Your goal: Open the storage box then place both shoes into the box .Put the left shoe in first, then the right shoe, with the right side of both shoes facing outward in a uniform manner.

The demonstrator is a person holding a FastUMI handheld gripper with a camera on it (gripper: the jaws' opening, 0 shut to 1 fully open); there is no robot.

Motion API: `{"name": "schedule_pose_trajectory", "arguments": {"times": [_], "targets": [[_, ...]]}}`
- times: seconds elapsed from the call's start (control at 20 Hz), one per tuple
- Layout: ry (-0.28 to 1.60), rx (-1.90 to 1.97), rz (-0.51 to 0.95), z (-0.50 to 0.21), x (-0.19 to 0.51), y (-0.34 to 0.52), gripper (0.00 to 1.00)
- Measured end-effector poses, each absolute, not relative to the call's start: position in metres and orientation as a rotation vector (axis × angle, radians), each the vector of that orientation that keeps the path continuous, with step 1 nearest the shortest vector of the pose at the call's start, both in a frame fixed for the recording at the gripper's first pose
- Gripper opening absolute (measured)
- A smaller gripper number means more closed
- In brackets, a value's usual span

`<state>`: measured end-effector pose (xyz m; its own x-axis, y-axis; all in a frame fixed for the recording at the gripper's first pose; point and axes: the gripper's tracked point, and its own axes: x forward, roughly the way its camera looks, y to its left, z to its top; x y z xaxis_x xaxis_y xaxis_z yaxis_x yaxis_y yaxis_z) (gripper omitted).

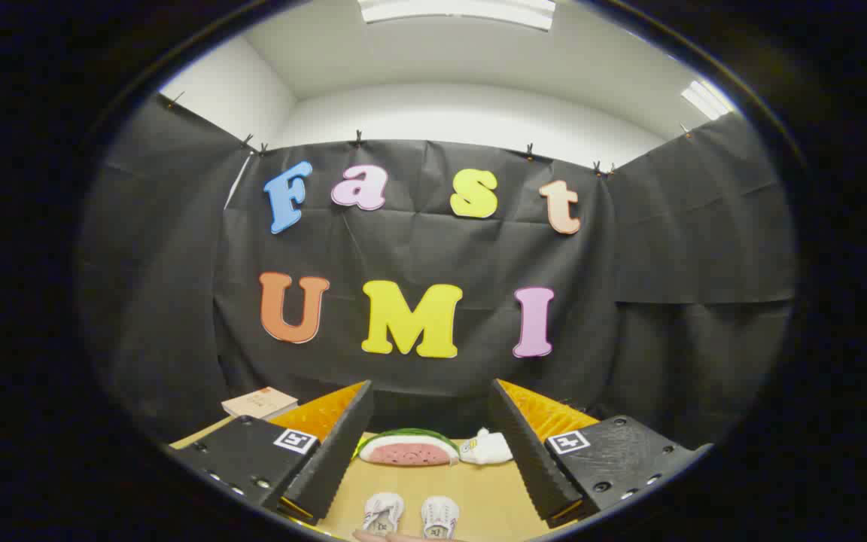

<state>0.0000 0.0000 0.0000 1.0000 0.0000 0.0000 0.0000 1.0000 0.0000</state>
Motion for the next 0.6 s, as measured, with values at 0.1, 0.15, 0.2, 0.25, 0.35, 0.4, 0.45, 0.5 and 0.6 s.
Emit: {"name": "schedule_pose_trajectory", "arguments": {"times": [0.1, 0.15, 0.2, 0.25, 0.35, 0.4, 0.45, 0.5, 0.6], "targets": [[0.015, 0.005, 0.015, -0.004, 0.004, -0.003, 0.95], [0.019, 0.005, 0.018, -0.006, 0.005, -0.006, 0.95], [0.021, 0.003, 0.019, -0.009, 0.007, -0.009, 0.95], [0.025, 0.002, 0.013, -0.011, 0.009, -0.014, 0.95], [0.038, 0.006, 0.018, -0.020, 0.012, -0.017, 0.95], [0.044, 0.006, 0.013, -0.025, 0.014, -0.021, 0.95], [0.049, 0.003, 0.007, -0.029, 0.016, -0.025, 0.95], [0.052, 0.004, -0.001, -0.033, 0.017, -0.028, 0.95], [0.060, 0.013, -0.001, -0.039, 0.019, -0.029, 0.95]]}}
